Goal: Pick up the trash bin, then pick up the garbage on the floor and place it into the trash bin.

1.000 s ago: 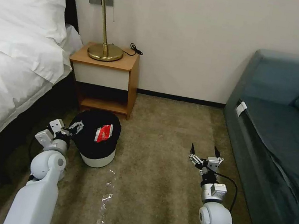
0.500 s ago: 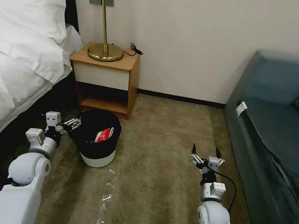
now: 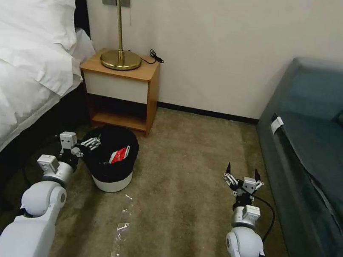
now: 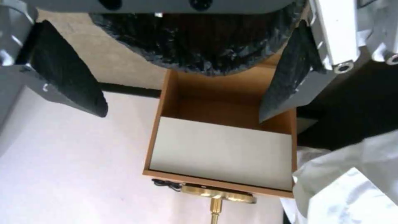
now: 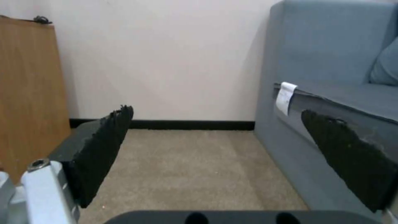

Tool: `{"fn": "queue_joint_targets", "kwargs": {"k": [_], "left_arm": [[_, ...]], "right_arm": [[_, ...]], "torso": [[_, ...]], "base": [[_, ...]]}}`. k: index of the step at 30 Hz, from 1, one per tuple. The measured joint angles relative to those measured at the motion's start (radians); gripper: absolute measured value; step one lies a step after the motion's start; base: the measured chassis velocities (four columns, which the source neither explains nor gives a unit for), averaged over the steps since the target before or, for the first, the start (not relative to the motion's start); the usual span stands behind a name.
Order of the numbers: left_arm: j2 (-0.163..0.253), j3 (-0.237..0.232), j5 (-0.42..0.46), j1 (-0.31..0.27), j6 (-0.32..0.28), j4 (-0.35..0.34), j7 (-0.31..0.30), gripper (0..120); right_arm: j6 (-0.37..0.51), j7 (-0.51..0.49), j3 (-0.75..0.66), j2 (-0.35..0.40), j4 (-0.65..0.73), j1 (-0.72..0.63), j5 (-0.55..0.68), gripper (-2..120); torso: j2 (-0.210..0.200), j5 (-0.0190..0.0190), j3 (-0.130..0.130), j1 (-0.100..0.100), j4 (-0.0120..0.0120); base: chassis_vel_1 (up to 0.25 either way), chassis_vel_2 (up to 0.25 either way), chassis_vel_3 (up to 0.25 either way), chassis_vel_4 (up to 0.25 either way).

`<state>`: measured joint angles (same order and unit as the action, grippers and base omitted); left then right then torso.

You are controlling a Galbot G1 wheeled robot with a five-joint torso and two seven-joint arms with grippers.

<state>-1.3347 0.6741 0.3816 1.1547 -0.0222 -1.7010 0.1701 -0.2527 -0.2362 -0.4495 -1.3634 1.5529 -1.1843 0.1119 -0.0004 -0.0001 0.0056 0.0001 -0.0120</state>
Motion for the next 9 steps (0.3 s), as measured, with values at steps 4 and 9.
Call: {"fn": "queue_joint_targets", "kwargs": {"k": [4,9], "left_arm": [[-0.003,-0.003,0.016,0.002,0.003,0.002,-0.003,98],[-0.003,-0.004,0.006,0.007,-0.018,0.001,-0.012,99]], "right_arm": [[-0.009,0.000,-0.008,0.001,-0.008,-0.002,0.002,100],[-0.013,0.007,-0.009,0.006,-0.003,-0.006,0.003,100]], "torso": [[0.000,0.0000,0.000,0.000,-0.0001],[0.000,-0.0001,0.000,0.000,-0.0001]], "base": [[0.000,0.000,0.000,0.000],[0.000,0.000,0.000,0.000]]}}
